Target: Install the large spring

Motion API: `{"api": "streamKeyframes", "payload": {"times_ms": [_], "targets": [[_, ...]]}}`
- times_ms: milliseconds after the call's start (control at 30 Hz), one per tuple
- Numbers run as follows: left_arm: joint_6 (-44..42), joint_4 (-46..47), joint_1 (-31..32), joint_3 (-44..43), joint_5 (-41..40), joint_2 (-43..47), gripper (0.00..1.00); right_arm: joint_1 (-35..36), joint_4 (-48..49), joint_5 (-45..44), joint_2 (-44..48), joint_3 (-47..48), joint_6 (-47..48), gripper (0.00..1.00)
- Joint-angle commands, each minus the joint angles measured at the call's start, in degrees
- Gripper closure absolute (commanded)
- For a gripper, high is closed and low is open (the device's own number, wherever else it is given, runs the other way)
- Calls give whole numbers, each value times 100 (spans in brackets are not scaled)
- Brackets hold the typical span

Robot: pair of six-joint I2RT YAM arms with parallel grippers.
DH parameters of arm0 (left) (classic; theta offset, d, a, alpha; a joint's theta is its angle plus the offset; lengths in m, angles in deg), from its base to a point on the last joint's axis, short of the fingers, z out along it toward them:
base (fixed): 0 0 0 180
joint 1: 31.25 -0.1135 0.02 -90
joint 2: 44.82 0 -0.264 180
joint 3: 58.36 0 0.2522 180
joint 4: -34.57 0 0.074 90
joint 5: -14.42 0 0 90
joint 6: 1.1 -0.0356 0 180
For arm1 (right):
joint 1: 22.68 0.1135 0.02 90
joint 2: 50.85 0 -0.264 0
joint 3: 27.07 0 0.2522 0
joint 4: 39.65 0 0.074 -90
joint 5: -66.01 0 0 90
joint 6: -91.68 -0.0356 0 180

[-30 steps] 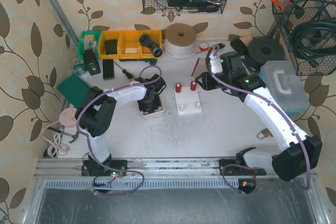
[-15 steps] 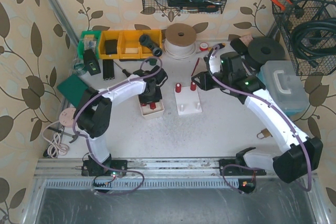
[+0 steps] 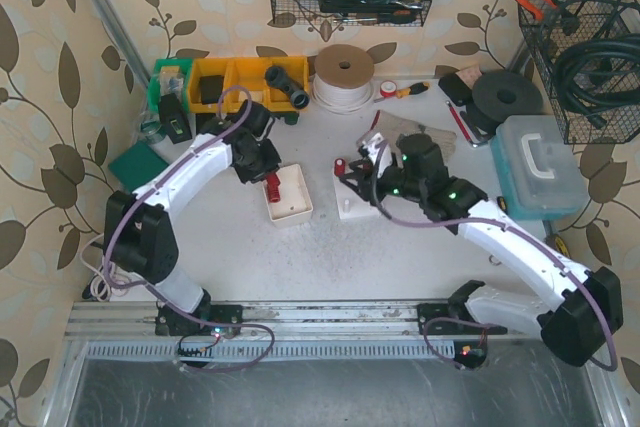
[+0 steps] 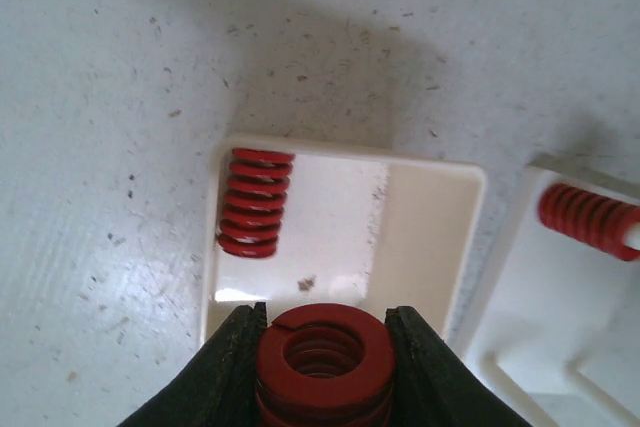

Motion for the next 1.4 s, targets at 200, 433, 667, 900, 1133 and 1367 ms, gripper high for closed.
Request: {"api": "streamKeyframes", "payload": {"times_ms": [200, 433, 667, 900, 1133, 1367], "targets": [[1507, 945, -122, 281, 1886, 916, 100, 1770, 1662, -1665, 155, -860, 1397, 57], [2042, 1383, 9, 299, 2397, 1057, 100, 2575, 2205, -2711, -58, -973, 2105, 58], [2204, 1491, 217, 283, 2561, 1326, 100, 2607, 2269, -2975, -364, -855, 2521, 68], [2339, 1550, 331, 457, 2581, 1524, 100, 2608, 2574, -3660, -479, -1029, 2823, 66], [2992, 1971, 422, 862, 2560, 1780, 100, 2623, 3325, -4010, -426, -1255, 2704, 63], [4245, 3122, 699, 1667, 2102, 2190, 100, 2716, 3641, -4167, -569, -1238, 2826, 60]]}}
